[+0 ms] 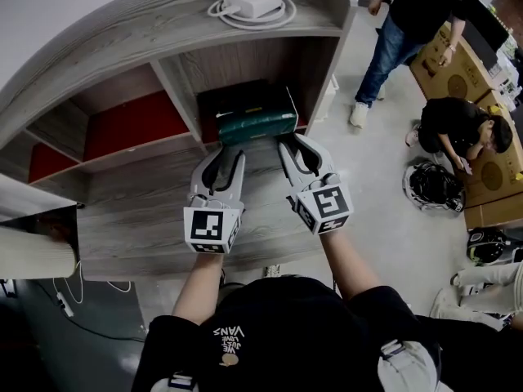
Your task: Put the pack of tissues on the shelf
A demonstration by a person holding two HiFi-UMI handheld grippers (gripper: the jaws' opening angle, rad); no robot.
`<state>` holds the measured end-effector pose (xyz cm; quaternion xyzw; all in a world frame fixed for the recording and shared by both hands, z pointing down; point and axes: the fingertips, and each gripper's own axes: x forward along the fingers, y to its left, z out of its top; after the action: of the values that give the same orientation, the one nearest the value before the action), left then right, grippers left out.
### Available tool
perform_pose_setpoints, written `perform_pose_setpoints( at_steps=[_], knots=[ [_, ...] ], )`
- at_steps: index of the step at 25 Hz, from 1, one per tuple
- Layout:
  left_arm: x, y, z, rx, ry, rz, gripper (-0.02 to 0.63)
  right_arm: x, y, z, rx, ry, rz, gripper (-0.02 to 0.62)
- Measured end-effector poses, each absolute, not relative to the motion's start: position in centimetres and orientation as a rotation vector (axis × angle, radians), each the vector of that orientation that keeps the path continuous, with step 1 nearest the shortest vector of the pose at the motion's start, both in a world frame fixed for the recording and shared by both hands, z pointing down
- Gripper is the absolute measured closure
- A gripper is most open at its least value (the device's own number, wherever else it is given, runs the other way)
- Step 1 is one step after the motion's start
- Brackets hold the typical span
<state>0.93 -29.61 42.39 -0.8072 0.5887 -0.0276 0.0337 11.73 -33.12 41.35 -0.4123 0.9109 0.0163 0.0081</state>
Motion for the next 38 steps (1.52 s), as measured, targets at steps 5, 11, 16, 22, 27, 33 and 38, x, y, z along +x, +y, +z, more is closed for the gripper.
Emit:
perform_pose_setpoints(
  at_steps=[5, 11, 16, 22, 27, 33, 38],
  knots=[
    [1.7, -30.2, 42.1, -2.479, 1.805, -0.107, 0.545, 11.5, -33.4, 41.7, -1.298, 2.854, 0.044, 0.594],
    [1.8, -31.4, 42.3, -2.478, 1.829, -0.137, 0.555, 11.2, -33.8, 41.6, -1.299, 2.852, 0.027, 0.594],
    [1.8, -32.1, 42.3, -2.481, 1.842, -0.140, 0.555, 11.2, -34.4, 41.4, -1.298, 2.847, 0.040, 0.594],
    [1.3, -33.2, 42.4, -2.479, 1.856, -0.151, 0.555, 11.1, -35.5, 41.5, -1.314, 2.847, 0.033, 0.594],
    [0.7, -34.3, 42.7, -2.470, 1.884, -0.156, 0.555, 10.8, -36.5, 41.5, -1.324, 2.851, 0.024, 0.594],
    [0.6, -35.6, 42.9, -2.481, 1.904, -0.163, 0.555, 10.6, -37.7, 41.6, -1.367, 2.859, 0.004, 0.594],
    [0.6, -36.4, 43.0, -2.503, 1.912, -0.190, 0.555, 10.4, -38.7, 41.6, -1.397, 2.871, -0.017, 0.594]
  ],
)
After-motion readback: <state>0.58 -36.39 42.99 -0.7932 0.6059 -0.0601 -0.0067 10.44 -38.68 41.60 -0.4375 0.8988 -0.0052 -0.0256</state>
